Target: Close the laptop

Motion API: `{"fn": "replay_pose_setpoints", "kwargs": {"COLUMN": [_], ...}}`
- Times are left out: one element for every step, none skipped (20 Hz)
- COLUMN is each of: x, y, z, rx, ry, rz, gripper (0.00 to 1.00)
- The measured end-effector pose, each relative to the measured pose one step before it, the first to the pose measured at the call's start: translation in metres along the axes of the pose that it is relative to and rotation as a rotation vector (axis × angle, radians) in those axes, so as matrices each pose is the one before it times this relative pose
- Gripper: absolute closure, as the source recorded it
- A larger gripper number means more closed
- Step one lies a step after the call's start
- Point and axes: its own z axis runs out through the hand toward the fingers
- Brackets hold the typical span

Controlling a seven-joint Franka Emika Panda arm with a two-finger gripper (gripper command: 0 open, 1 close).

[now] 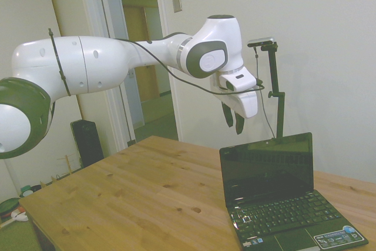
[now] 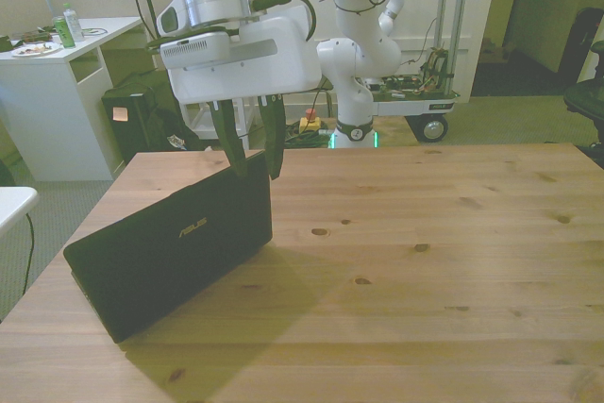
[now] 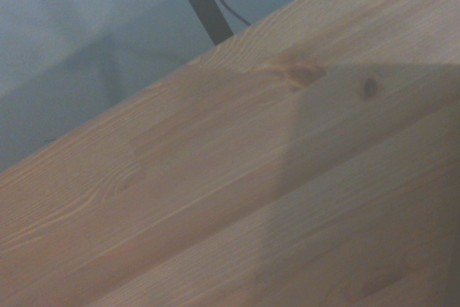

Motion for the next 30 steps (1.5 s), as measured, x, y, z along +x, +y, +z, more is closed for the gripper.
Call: {"fn": "replay_pose_setpoints", "kwargs": {"x": [0.00217, 0.00282, 0.00310, 0.00274, 0.00222, 0.00265, 0.00252, 0.00231, 0.00266, 0.00259, 0.00283, 0.00376, 0.00385, 0.00362, 0.00301, 0.00105, -0.00031, -0.00083, -0.00133, -0.00144, -0.00110, -0.00069, -0.00058, -0.00047, -0.00051, -0.00063, -0.00031, 0.00005, 0.00023, 0.00075], "y": [0.00170, 0.00183, 0.00205, 0.00246, 0.00275, 0.00251, 0.00232, 0.00201, 0.00251, 0.00260, 0.00258, 0.00245, 0.00238, 0.00221, 0.00201, 0.00070, 0.00004, -0.00003, -0.00020, 0.00025, 0.00116, 0.00221, 0.00302, 0.00400, 0.00454, 0.00497, 0.00540, 0.00621, 0.00535, 0.00474], "z": [-0.00046, 0.00016, 0.00066, 0.00143, 0.00142, 0.00077, 0.00035, -0.00044, -0.00024, -0.00112, -0.00130, -0.00099, -0.00082, 0.00026, 0.00087, 0.00080, 0.00134, 0.00198, 0.00234, 0.00275, 0.00199, 0.00190, 0.00148, 0.00102, 0.00031, -0.00031, -0.00033, -0.00008, 0.00058, 0.00260], "rx": [-0.00365, -0.00226, -0.00342, -0.00835, -0.01126, -0.00846, -0.00751, -0.00616, -0.00688, -0.00757, -0.00729, -0.00494, -0.00633, -0.00921, -0.00960, -0.00470, -0.00566, -0.00899, -0.00915, -0.01226, -0.01676, -0.02383, -0.02612, -0.02885, -0.02785, -0.02409, -0.02190, -0.02303, -0.01507, -0.01517], "ry": [-0.00027, 0.00113, 0.00025, -0.00342, -0.00611, -0.00388, -0.00296, -0.00235, -0.00177, -0.00166, 0.00102, 0.00777, 0.01112, 0.01238, 0.01095, 0.00435, 0.00376, 0.00578, 0.00413, 0.00179, 0.00044, 0.00100, 0.00089, 0.00307, 0.00403, 0.00426, 0.00603, 0.00712, 0.00807, 0.00474], "rz": [0.00747, 0.00747, 0.00796, 0.00944, 0.00977, 0.01192, 0.01180, 0.00883, 0.00912, 0.00902, 0.00854, 0.00949, 0.00949, 0.00676, 0.00334, 0.00025, -0.00220, -0.00398, -0.00430, -0.00397, -0.00331, -0.00323, -0.00262, -0.00242, -0.00193, -0.00124, 0.00042, 0.00341, 0.00195, 0.00175], "gripper": [1.00, 1.00, 1.00, 1.00, 1.00, 1.00, 1.00, 1.00, 1.00, 1.00, 1.00, 1.00, 1.00, 1.00, 1.00, 1.00, 1.00, 1.00, 1.00, 1.00, 1.00, 1.00, 1.00, 1.00, 1.00, 1.00, 1.00, 1.00, 1.00, 1.00]}}
